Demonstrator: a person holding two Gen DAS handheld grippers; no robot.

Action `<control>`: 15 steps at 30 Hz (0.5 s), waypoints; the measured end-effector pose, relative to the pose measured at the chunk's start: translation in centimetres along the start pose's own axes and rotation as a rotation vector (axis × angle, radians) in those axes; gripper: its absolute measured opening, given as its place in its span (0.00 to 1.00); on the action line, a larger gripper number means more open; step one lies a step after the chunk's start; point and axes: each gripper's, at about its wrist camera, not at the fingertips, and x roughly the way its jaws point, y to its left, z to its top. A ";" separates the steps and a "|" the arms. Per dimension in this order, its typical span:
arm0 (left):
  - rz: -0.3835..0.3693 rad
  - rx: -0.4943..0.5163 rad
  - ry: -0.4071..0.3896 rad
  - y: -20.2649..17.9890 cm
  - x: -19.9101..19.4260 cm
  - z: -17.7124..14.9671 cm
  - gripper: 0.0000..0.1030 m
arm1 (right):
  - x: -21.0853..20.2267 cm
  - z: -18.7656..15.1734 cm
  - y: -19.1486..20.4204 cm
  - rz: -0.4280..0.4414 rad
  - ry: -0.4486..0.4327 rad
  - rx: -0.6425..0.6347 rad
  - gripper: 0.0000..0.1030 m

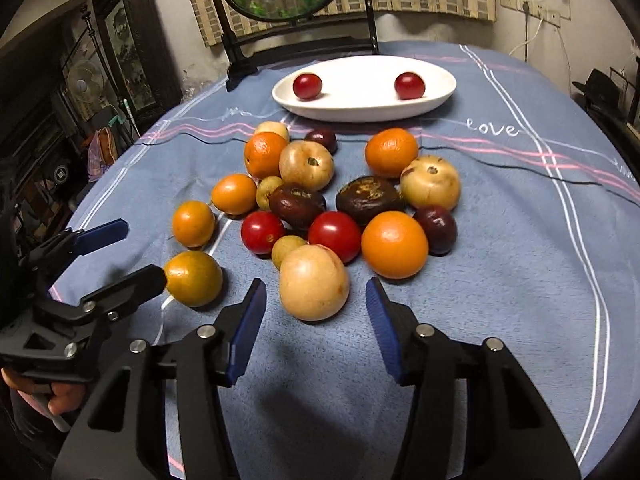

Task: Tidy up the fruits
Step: 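Grasp a tan round fruit with the right tool while the left tool grasps a yellow orange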

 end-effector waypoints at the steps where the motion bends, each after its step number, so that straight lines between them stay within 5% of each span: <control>1: -0.001 0.003 -0.002 0.0 0.0 0.0 0.96 | 0.2 0.0 0.1 0.000 0.004 -0.001 0.52; 15: -0.023 0.008 0.002 -0.2 0.1 -0.2 0.95 | 0.7 0.1 -0.6 0.021 0.033 0.040 0.37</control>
